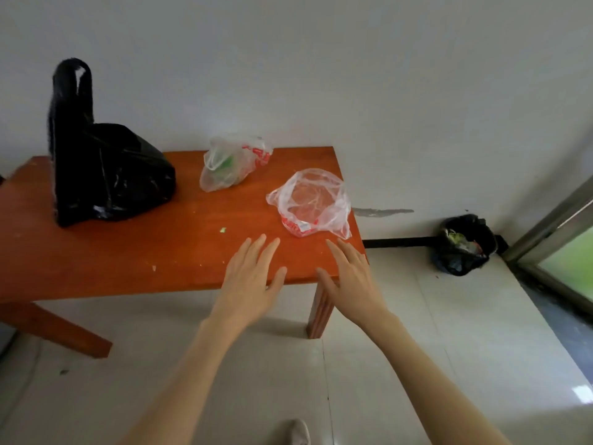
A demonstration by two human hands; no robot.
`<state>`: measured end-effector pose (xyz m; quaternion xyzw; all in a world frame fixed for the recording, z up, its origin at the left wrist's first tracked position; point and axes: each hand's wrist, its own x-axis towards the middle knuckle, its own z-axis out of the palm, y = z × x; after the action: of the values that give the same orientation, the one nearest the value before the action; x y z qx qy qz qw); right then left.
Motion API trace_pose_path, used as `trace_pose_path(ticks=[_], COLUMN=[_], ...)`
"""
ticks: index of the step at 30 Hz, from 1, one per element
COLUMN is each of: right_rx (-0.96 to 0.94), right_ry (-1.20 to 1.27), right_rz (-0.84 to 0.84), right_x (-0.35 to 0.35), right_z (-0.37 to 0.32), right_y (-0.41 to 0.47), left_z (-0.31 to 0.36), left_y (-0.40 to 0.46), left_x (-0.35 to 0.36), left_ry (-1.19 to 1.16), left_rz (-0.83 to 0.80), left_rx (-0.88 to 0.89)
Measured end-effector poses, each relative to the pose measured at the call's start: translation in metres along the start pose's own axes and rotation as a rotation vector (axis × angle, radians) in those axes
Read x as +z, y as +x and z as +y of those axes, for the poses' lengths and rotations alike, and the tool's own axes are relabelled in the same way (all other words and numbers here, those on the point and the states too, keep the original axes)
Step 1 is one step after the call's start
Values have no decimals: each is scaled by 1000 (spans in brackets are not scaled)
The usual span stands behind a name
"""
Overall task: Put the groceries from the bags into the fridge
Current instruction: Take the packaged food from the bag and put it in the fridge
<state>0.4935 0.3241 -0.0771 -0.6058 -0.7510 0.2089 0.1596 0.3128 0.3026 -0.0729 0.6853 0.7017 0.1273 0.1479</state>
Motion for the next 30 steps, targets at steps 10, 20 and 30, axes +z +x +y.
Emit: trace_pose_path(ticks=[10,20,30], right_rx=[-34,-83,-154], right_ry=[72,194,125], right_rz=[-116,32,-133], right_x=[20,31,103], right_z=[-10,-61,-96], right_y=[131,319,490], left_z=[-52,-133,-201], left_y=[108,300,447], left_x=[-3,-47,-38], left_ry=[-66,-97,174], left_rz=[13,245,-215], left_rx=[-90,95,167])
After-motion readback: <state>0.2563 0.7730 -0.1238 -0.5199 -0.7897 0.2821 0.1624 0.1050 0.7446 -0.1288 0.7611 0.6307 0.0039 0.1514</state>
